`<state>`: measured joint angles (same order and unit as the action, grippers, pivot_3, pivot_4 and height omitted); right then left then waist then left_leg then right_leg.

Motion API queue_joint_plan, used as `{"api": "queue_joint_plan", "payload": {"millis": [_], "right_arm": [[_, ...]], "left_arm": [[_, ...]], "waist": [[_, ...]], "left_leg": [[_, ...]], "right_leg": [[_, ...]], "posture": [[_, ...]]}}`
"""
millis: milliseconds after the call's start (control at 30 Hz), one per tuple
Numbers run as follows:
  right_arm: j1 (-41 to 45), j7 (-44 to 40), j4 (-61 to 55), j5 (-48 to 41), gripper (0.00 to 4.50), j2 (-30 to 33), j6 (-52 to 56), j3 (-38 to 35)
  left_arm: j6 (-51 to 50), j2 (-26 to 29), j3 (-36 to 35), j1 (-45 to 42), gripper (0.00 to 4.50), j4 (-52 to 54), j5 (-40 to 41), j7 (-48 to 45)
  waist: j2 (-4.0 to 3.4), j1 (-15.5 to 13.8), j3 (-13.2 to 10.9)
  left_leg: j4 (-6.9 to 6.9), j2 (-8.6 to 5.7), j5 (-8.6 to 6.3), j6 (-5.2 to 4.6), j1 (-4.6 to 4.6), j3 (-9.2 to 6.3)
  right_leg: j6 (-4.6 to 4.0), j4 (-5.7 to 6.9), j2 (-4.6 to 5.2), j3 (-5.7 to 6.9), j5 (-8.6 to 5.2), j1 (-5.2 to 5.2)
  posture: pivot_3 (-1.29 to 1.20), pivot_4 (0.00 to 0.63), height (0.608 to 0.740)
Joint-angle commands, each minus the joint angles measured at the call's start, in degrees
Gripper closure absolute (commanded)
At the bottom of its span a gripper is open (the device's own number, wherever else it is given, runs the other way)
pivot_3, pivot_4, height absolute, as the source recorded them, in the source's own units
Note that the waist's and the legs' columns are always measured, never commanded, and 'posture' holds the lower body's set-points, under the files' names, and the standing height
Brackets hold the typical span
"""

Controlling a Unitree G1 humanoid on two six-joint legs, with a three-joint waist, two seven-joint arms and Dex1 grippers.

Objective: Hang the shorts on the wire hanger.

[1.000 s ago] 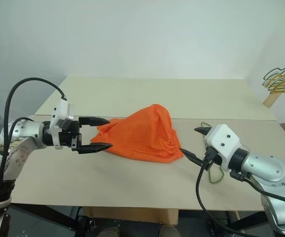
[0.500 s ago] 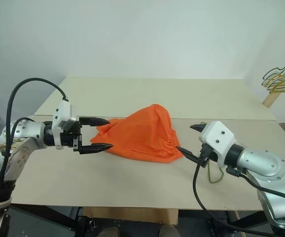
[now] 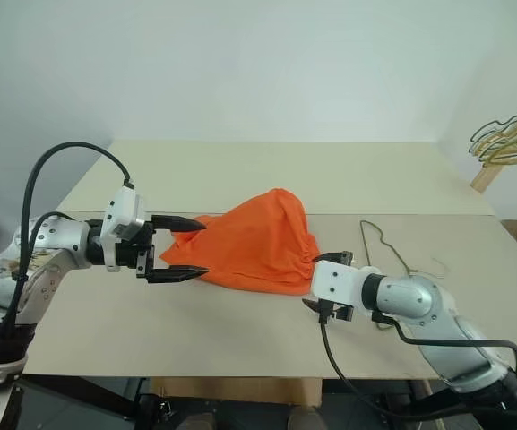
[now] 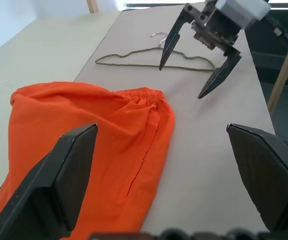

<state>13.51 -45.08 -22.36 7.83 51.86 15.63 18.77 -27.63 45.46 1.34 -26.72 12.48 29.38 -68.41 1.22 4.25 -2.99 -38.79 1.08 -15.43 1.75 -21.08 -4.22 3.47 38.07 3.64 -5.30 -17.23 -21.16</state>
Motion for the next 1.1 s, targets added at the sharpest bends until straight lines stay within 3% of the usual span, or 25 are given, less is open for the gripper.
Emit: {"api": "queue_joint_plan", "payload": {"millis": [33,567,667,767,1033,1100], "right_arm": [[4.01,1.39,7.52,9.92,0.05,0.11,-6.52,3.86],[12.57,6.32,28.95,21.94,0.05,-9.03,-23.78,7.46],[13.17,6.19,31.15,22.30,0.65,-10.41,-25.16,7.69],[13.66,6.31,33.46,22.85,1.69,-11.58,-26.50,7.87],[14.00,4.73,36.23,23.21,4.49,-12.74,-28.14,7.57],[14.02,4.48,36.69,23.25,4.49,-12.82,-28.30,7.49]], "left_arm": [[0.80,-0.11,-0.50,-1.46,0.00,0.79,0.18,-0.16],[-0.29,0.86,-2.33,1.31,0.00,3.52,1.06,0.83],[-0.29,1.04,-2.39,1.30,0.00,3.40,1.07,0.74],[-0.18,1.12,-2.40,1.25,0.00,3.21,1.01,0.67],[0.14,1.29,-2.76,1.28,0.00,2.75,0.74,0.29],[0.24,1.33,-2.82,1.34,0.00,2.63,0.66,0.31]], "waist": [[0.00,0.23,0.00],[0.11,1.60,0.19],[0.13,1.54,0.20],[0.14,1.55,0.20],[0.14,1.47,0.21],[0.13,1.39,0.21]], "left_leg": [[0.00,0.00,0.00,0.00,0.00,0.00],[0.02,0.09,0.00,0.00,0.20,-0.09],[0.03,0.10,0.00,0.00,0.44,-0.09],[0.14,0.11,-0.01,-0.01,0.88,-0.08],[0.15,0.14,-0.01,-0.02,0.90,-0.09],[0.15,0.14,-0.01,-0.02,0.90,-0.10]], "right_leg": [[0.00,0.00,0.00,-0.01,0.00,0.00],[-0.05,0.07,-0.11,0.00,0.03,0.14],[-0.06,0.05,-0.13,0.00,0.03,0.39],[-0.08,-0.04,-0.14,0.00,-0.01,0.86],[-0.10,-0.03,-0.16,-0.01,-0.01,0.86],[-0.10,-0.03,-0.16,0.00,0.00,0.86]], "posture": [[-0.08,0.000,0.740],[-0.04,0.000,0.740],[-0.03,0.000,0.740],[-0.03,0.000,0.740],[-0.02,0.000,0.740],[-0.02,0.000,0.740]]}}
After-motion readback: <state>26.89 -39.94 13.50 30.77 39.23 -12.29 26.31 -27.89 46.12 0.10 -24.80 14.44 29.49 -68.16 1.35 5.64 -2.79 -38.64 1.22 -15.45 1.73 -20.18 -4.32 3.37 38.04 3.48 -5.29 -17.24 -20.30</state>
